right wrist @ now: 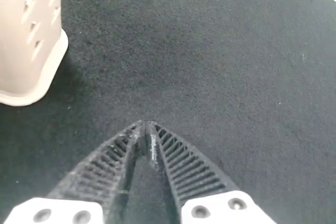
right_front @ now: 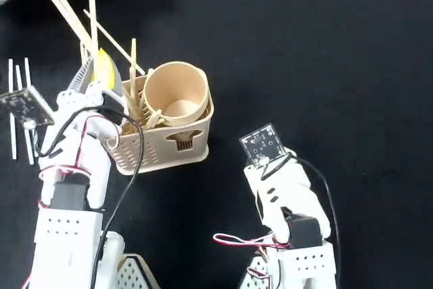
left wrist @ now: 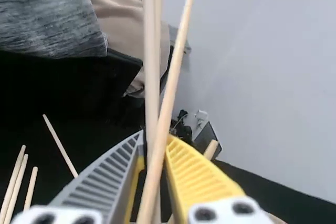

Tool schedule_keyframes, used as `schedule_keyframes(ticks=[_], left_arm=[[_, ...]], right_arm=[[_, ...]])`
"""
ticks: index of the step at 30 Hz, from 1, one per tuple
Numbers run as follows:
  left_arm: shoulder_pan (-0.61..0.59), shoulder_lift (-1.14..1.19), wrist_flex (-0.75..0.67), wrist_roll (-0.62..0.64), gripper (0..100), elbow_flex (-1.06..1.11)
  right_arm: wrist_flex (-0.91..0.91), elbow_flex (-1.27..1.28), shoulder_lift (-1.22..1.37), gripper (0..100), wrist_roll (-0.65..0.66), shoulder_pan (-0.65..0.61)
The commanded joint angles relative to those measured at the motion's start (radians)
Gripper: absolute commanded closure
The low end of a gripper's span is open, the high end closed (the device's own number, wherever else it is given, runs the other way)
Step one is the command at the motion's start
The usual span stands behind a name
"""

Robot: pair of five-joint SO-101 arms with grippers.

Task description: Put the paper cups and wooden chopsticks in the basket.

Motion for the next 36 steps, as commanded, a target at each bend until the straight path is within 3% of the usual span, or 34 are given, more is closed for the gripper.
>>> schedule_keyframes(ticks=[1, 16, 32, 36], left_arm=[[0.013, -0.021, -0.003, -0.028, 88, 0.024], [0.015, -0.457, 0.282, -0.029, 86, 0.041], [0.013, -0.555, 0.330, -0.031, 86, 0.030], [0.013, -0.566, 0.453, -0.029, 85, -0.051]], right_arm=[[0.000, -0.004, -0.081, 98.6, 0.011, 0.009], [0.000, -0.004, -0.081, 98.6, 0.011, 0.009], [0.000, -0.004, -0.081, 98.6, 0.011, 0.009], [0.000, -0.004, -0.081, 98.6, 0.011, 0.009]])
